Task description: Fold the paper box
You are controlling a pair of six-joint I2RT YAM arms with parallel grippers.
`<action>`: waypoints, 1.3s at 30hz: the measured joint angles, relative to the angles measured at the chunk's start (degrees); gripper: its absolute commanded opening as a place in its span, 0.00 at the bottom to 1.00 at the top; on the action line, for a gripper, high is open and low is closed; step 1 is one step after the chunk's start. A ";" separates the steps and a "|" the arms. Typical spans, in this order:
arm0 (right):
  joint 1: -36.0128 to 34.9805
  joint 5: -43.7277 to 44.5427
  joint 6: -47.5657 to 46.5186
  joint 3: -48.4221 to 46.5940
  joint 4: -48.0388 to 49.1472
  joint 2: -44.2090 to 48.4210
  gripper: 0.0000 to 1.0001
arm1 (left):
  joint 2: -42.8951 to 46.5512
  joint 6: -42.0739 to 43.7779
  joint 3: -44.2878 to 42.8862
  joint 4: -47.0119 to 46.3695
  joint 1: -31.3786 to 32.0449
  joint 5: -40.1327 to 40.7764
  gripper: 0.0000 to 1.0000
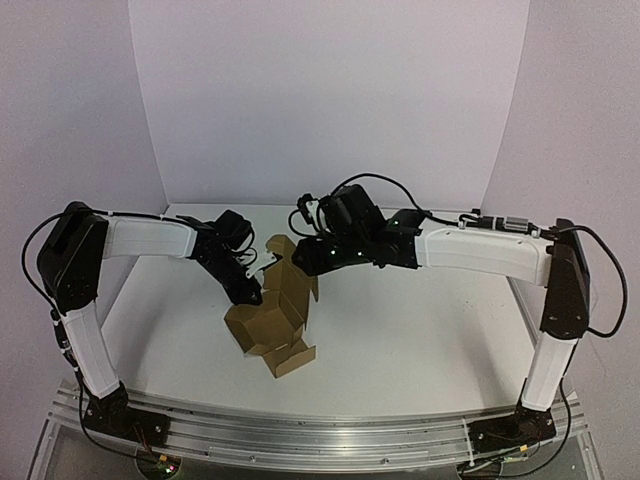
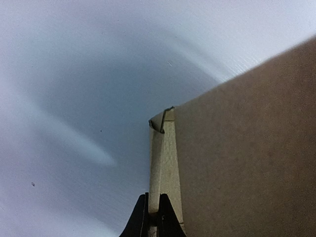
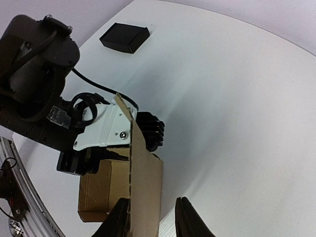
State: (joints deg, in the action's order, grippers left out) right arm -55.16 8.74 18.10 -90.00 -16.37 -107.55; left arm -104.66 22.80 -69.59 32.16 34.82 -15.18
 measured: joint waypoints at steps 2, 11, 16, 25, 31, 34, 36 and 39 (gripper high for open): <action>0.83 -0.71 1.71 0.22 -0.20 0.00 0.31 | 0.00 0.74 0.38 -0.60 0.06 0.00 0.00; 7.84 -8.17 11.08 6.62 0.45 -0.02 0.43 | 0.00 2.50 1.61 -2.21 0.12 -0.22 0.00; 10.01 -9.89 13.87 9.79 0.95 -1.50 0.50 | 0.02 2.87 1.87 -2.76 0.12 -0.28 0.00; 9.68 -9.01 14.36 10.31 1.71 -6.89 0.62 | 0.07 2.98 2.15 -3.68 0.12 -0.70 0.00; 9.68 -2.40 14.03 11.52 0.85 -7.69 0.69 | 0.07 3.39 2.22 -3.80 0.12 -1.04 0.00; 9.68 0.82 13.62 11.50 -1.37 -8.43 0.70 | 0.07 3.79 2.24 -3.87 0.12 -1.11 0.00; 9.68 2.72 13.25 11.50 -3.67 -9.12 0.70 | 0.07 4.05 2.25 -3.92 0.12 -1.14 0.00; 9.68 4.86 12.76 11.50 -7.09 -9.75 0.70 | 0.07 4.27 2.37 -4.14 0.12 -1.15 0.00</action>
State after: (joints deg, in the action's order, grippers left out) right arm -45.47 13.59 30.86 -78.50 -23.46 -117.29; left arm -104.60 27.07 -67.22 28.02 34.94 -16.33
